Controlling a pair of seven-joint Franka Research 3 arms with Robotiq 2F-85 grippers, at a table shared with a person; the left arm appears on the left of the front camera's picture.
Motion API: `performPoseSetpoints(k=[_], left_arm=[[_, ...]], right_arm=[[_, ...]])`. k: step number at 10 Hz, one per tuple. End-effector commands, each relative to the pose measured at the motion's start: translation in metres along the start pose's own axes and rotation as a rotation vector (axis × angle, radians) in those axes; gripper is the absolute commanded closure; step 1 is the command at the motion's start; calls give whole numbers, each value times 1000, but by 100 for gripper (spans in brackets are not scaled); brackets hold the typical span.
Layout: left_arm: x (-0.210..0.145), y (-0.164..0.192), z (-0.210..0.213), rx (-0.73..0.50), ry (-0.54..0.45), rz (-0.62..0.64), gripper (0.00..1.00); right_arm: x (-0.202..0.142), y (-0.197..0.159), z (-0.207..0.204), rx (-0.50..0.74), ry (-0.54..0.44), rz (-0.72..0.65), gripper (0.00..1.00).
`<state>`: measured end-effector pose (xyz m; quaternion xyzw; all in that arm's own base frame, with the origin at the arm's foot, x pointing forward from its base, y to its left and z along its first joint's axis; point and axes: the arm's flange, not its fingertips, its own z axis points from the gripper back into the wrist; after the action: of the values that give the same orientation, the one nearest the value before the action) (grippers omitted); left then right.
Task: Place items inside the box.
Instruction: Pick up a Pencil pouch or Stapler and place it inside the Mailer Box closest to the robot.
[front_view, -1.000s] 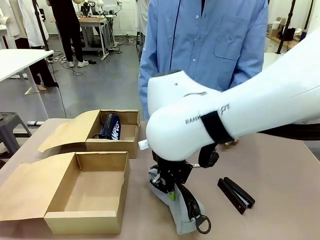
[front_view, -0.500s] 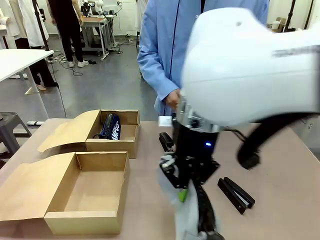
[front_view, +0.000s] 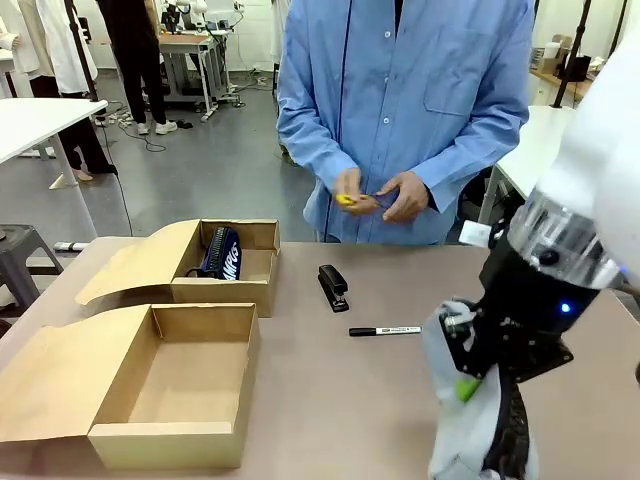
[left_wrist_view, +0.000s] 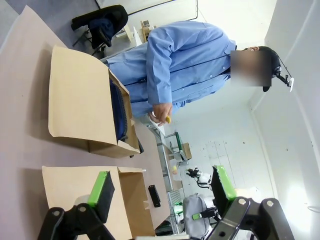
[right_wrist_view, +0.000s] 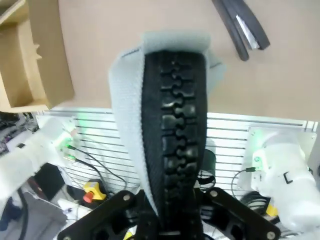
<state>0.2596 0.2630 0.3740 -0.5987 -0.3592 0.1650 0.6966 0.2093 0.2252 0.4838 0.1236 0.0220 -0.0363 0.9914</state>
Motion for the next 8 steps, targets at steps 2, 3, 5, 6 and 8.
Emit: performPoseSetpoints(k=[2,3,5,6,8], left_arm=[[0,-1,-2,-20,-14,-23,0],[0,-1,-2,-20,-14,-23,0],[0,-1,-2,-20,-14,-23,0],[0,-1,-2,-20,-14,-23,0],[0,-1,-2,-20,-14,-23,0]], right_arm=[[17,17,-10,168,-14,-32,100],[26,36,-11,229,11,-41,100],[50,97,-15,287,12,85,100],[70,138,-20,262,-18,74,100],[91,216,-37,300,38,181,100]])
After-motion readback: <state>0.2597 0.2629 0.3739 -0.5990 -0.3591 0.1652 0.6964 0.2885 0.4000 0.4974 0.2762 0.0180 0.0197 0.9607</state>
